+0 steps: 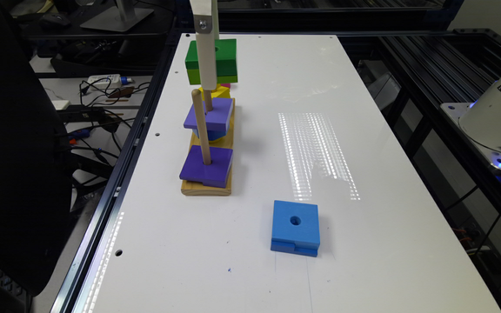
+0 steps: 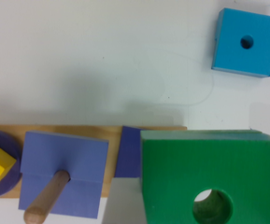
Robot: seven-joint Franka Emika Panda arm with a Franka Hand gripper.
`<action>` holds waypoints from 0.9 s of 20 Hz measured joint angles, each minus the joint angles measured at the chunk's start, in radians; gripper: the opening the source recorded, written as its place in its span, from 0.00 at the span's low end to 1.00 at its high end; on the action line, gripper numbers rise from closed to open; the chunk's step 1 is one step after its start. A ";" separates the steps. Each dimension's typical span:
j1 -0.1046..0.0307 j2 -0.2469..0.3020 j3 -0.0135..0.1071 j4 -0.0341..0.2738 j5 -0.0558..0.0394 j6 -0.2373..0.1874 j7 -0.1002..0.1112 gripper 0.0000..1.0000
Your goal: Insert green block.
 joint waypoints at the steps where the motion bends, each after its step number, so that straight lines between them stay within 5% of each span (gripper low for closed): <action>1: 0.000 0.000 0.000 0.000 0.0000 0.001 0.000 0.00; 9: -0.001 0.016 0.000 0.007 -0.0001 0.033 -0.001 0.00; 18: 0.000 0.075 0.000 0.077 -0.0051 0.037 -0.001 0.00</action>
